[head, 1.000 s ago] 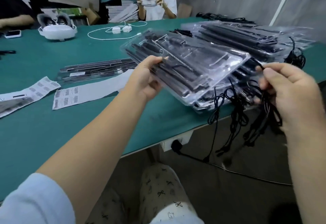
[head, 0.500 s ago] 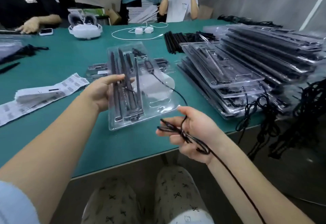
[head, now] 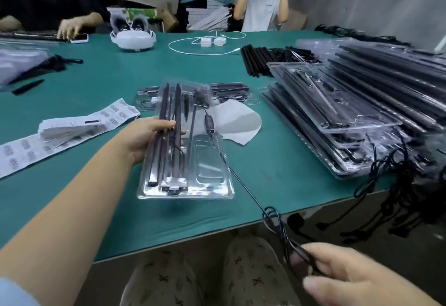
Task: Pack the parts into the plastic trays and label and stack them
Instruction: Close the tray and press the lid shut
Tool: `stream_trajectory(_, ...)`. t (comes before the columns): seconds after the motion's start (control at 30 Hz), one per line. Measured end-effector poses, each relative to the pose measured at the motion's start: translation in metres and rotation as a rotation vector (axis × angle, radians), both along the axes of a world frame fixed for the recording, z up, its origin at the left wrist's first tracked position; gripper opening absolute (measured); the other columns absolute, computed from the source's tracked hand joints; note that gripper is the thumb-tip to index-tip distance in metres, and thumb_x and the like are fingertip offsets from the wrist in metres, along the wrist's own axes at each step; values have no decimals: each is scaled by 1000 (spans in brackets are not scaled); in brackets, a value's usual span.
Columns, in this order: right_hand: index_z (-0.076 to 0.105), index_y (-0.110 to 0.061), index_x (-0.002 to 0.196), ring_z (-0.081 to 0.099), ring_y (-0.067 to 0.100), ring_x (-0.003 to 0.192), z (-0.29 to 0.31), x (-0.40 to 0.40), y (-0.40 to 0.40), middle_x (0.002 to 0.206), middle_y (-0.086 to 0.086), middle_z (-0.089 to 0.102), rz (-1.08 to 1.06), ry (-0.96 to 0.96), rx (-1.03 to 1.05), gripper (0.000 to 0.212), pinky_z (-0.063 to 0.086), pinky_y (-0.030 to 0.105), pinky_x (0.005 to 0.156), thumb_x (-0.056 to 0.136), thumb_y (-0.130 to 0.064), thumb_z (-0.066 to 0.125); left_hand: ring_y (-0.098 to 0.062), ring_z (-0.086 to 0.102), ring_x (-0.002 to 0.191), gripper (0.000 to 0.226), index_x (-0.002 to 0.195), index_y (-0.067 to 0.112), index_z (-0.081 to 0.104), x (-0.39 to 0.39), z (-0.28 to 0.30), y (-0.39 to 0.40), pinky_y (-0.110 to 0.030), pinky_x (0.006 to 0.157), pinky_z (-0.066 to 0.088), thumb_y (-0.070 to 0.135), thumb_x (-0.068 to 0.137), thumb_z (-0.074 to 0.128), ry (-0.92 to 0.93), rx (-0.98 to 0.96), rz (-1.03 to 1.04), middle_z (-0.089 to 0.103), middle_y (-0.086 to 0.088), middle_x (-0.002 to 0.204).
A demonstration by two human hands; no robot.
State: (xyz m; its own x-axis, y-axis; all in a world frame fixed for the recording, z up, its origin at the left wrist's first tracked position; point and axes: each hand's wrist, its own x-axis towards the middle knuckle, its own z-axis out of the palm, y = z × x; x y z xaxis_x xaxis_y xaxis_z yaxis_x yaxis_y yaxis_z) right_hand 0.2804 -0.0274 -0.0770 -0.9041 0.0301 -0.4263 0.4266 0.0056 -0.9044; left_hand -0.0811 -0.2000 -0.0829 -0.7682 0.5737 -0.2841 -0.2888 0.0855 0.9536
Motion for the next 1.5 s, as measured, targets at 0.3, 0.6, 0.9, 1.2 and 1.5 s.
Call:
stream_trajectory(0.3,70,-31,80,43,22,54,54,-93,33,57,-9,50,-442,732,492,41,37,38,54,77,-69,55,-30,54,107,53,116,13,60,11,-10,6,-42,93,45,46,77,70,763,-858,318,58,-13,114)
stream_trajectory(0.6,55,-13,91,67,25,83,32,-250,25,89,10,69,-434,685,-222,23,57,43,72,102,-26,39,-16,67,79,37,106,15,69,38,26,50,-28,68,54,36,79,53,331,117,-144,73,2,92)
stream_trajectory(0.9,65,-17,76,41,8,42,10,-284,14,52,-7,54,-313,675,285,20,37,19,43,94,-21,57,-10,50,48,15,74,20,68,18,-8,57,-22,47,45,26,86,61,450,271,82,57,5,57)
stream_trajectory(1.2,65,-11,75,23,9,40,-3,-280,35,47,-6,39,-348,536,-173,25,16,23,43,91,-20,47,-8,24,36,11,88,14,52,4,-2,58,-16,36,25,17,90,42,-147,563,145,33,6,50)
stream_trajectory(1.5,70,-21,89,47,-1,46,-10,-275,5,56,-12,63,-68,697,232,22,37,9,48,92,-3,57,-7,27,36,49,85,18,62,8,-5,63,-19,40,26,57,58,72,89,344,103,34,8,48)
